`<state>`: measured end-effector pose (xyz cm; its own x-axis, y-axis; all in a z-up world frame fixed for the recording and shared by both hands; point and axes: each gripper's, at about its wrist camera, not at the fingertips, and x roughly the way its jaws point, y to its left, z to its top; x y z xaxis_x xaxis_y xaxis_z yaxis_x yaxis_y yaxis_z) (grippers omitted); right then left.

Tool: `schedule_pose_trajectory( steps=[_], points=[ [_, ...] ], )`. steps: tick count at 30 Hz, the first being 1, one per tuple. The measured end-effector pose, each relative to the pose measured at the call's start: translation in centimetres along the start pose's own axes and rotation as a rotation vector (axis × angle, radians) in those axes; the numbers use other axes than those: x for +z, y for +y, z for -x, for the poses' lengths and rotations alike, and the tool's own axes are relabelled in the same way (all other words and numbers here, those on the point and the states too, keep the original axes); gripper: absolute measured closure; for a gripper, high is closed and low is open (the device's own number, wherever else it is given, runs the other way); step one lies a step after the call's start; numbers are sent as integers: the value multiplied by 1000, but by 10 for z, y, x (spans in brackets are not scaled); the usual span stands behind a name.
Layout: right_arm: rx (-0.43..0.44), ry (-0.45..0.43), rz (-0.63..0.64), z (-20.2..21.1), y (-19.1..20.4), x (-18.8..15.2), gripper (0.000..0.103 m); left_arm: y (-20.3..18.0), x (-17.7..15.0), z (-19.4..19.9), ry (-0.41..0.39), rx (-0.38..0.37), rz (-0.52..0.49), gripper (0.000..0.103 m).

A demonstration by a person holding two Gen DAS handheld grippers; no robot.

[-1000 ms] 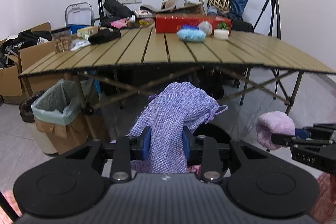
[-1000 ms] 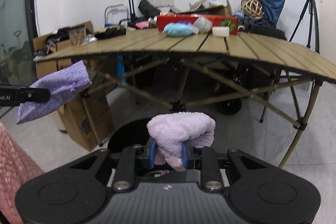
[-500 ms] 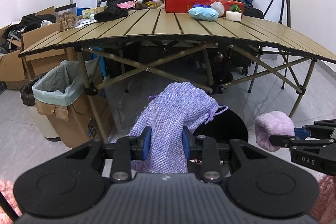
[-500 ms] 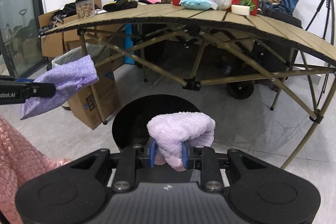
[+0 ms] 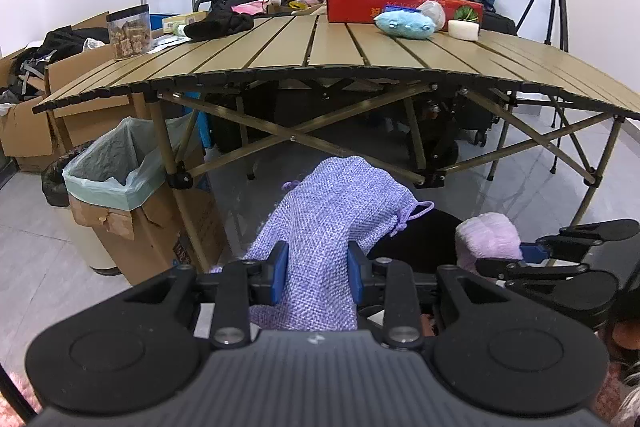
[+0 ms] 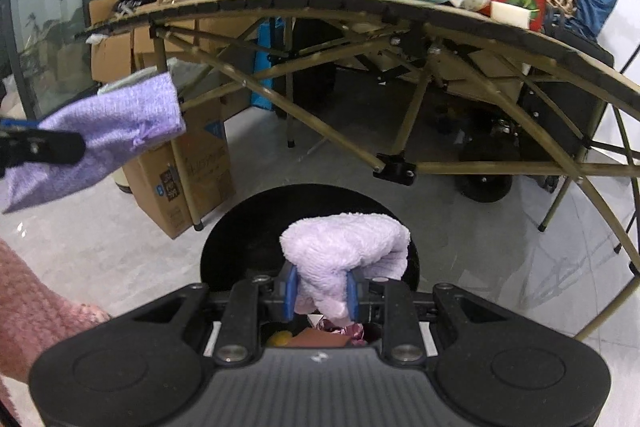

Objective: Collect trash
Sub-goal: 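Carry the pouch in the left gripper while the right gripper carries the towel to the bin, then open the right gripper over the black bin to drop the towel, then lower the left gripper into the bin and release the pouch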

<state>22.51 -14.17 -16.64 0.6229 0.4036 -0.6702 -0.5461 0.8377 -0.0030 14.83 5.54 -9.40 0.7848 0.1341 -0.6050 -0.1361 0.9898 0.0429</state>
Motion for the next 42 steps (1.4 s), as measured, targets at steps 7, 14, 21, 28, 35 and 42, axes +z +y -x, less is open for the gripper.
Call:
schedule_pose_trajectory(
  steps=[7,14,21,28,35,42],
  points=[
    [34,40,4,-41,3,5,80,2,2,-10,18,5,12,72],
    [61,78,-36,-66,-2,6,70,8,6,-24,45,26,41,72],
    [44,99,-58,-72,-6,5,38,11,12,-35,60,40,58,72],
    [17,86,-106,-66,-14,8,14,8,15,-41,64,47,57,72],
    [-32,103,-169,-53,-31,13,0,2,17,-47,76,32,47,72],
    [-148,117,-185,-31,-54,15,0,-14,23,-58,82,-4,23,72]
  ],
)
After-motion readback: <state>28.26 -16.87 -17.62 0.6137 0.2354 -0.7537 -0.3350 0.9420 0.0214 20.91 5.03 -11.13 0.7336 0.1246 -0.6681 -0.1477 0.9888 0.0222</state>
